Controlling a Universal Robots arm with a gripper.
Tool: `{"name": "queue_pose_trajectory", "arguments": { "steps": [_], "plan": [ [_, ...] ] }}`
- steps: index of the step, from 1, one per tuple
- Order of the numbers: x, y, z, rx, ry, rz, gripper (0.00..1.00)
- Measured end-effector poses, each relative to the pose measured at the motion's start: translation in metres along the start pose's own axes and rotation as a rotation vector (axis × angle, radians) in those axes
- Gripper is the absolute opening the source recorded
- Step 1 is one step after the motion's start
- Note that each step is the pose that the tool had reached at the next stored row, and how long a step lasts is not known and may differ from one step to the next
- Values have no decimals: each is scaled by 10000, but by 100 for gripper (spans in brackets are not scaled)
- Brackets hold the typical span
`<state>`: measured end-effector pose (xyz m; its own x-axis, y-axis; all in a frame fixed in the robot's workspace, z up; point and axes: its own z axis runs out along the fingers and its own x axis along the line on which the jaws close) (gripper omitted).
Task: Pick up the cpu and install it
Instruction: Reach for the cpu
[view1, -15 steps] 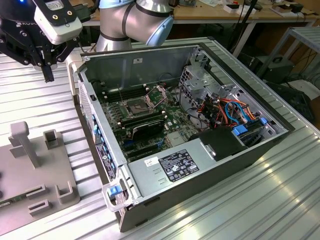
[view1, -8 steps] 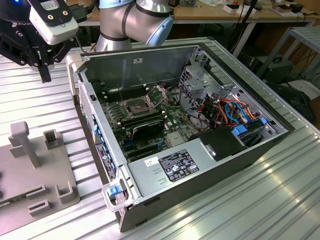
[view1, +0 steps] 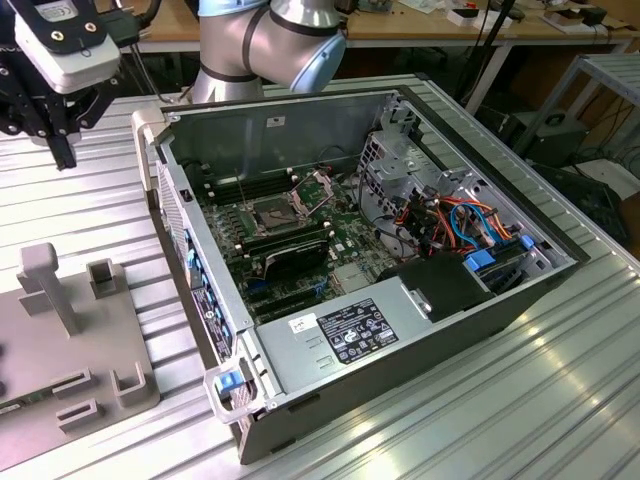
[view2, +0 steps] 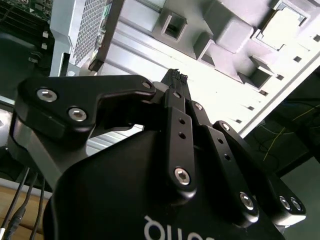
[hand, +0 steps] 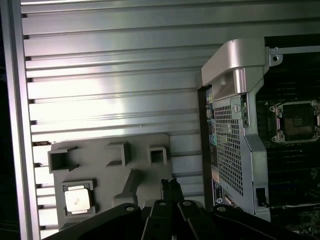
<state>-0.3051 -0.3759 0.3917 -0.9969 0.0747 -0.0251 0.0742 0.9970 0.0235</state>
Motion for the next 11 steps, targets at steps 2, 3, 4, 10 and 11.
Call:
{"name": "queue_pose_trajectory", "arguments": {
  "steps": [2, 3, 4, 10, 11],
  "plan": [
    [52, -4, 1, 0, 0, 0, 11],
    [77, -6, 1, 0, 0, 0, 11],
    [109, -8, 2, 0, 0, 1, 11],
    [333, -25, 2, 0, 0, 0, 11],
    [353, -26, 2, 0, 0, 1, 11]
  ]
}}
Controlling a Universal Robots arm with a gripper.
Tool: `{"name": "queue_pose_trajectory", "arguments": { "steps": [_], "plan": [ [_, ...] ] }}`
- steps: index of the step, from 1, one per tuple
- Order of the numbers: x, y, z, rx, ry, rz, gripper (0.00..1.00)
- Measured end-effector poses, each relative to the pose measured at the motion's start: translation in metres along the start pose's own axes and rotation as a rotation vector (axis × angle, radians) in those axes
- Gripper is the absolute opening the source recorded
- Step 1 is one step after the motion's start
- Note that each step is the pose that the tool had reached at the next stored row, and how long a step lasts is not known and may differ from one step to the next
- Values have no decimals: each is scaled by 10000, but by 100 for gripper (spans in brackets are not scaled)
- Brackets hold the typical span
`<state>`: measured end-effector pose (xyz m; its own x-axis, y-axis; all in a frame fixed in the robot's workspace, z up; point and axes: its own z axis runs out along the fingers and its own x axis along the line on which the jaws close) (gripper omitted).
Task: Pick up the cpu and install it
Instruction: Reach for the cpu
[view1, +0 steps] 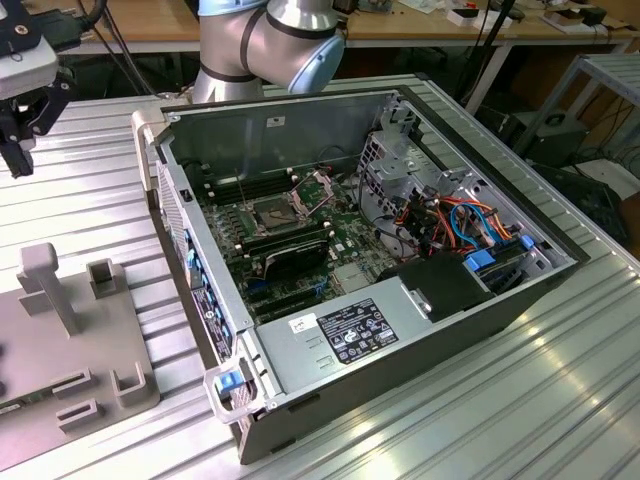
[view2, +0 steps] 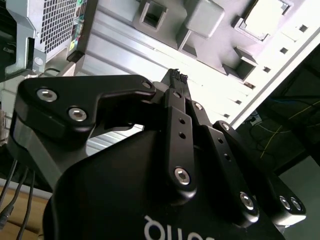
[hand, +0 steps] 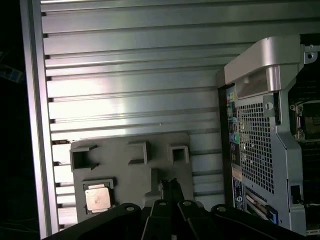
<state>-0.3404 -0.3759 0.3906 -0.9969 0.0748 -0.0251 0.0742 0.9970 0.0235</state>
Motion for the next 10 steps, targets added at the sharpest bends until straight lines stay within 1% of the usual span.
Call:
{"name": "queue_pose_trajectory", "arguments": {
  "steps": [5, 6, 10],
  "plan": [
    [91, -7, -1, 0, 0, 0, 11],
    [138, -10, -2, 1, 0, 0, 11],
    [218, -16, -3, 0, 0, 0, 11]
  ]
}}
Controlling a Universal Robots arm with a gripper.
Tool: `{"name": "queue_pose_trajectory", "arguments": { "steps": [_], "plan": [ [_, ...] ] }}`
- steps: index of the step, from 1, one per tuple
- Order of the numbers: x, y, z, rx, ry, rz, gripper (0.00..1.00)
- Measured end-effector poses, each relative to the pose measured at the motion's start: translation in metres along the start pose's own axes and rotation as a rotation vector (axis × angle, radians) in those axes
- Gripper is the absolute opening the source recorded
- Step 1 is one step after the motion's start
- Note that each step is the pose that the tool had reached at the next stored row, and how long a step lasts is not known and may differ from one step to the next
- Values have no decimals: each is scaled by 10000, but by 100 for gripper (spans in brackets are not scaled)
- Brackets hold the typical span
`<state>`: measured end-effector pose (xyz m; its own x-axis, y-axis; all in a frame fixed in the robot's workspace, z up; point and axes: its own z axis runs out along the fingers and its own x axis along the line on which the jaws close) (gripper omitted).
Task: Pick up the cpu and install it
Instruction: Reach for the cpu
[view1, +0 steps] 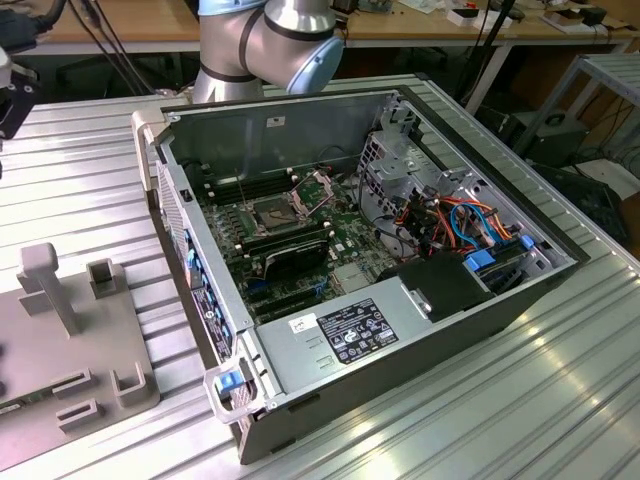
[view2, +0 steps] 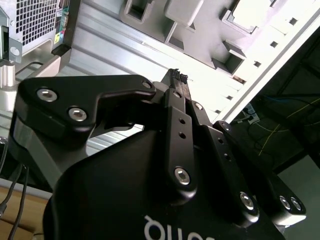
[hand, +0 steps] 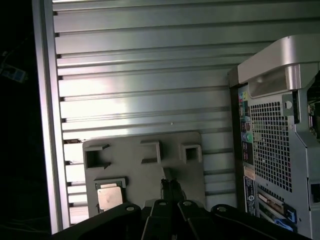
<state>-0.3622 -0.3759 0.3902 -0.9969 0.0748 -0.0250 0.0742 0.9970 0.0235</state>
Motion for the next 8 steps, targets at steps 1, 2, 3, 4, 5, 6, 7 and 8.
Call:
{"name": "queue_pose_trajectory", "arguments": {
  "steps": [1, 2, 3, 4, 5, 6, 7, 8],
  "plan": [
    [21, -2, 0, 0, 0, 0, 11],
    [30, -2, 0, 0, -1, 1, 11],
    [32, -3, 0, -1, -1, 0, 11],
    [32, -3, 0, -1, -1, -1, 11],
    [32, -3, 0, 0, -1, -1, 11],
    [32, -3, -1, 0, 0, -1, 11],
    [33, -2, -1, 0, 0, 0, 11],
    [33, -2, -1, 0, 0, 0, 11]
  ]
}}
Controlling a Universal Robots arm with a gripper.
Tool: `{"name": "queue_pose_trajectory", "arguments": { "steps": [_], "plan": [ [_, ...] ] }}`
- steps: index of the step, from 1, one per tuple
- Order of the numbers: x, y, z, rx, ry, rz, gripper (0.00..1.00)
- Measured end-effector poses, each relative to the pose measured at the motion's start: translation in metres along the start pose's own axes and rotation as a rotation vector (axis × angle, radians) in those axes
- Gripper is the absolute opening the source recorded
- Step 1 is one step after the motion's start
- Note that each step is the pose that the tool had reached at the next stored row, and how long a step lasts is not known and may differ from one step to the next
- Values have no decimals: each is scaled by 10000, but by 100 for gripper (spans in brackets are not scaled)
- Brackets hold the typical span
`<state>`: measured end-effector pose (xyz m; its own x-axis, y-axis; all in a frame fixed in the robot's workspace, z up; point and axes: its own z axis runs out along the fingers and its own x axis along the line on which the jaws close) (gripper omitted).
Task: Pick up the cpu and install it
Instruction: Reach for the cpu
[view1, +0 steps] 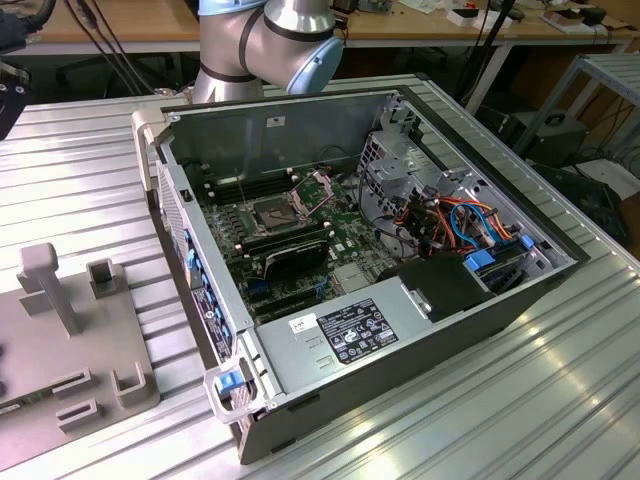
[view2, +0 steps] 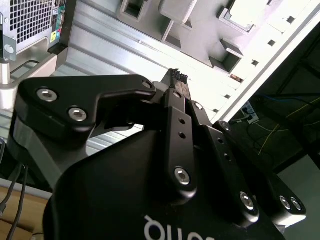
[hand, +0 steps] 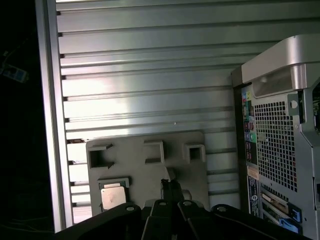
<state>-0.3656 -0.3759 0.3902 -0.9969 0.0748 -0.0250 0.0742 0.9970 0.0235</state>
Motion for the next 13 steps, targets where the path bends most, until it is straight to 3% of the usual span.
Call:
{"name": "queue_pose_trajectory", "arguments": {
  "steps": [5, 13],
  "plan": [
    [2, 0, 0, 0, 0, 0, 11],
    [167, -12, 2, 0, -1, 0, 11]
  ]
}}
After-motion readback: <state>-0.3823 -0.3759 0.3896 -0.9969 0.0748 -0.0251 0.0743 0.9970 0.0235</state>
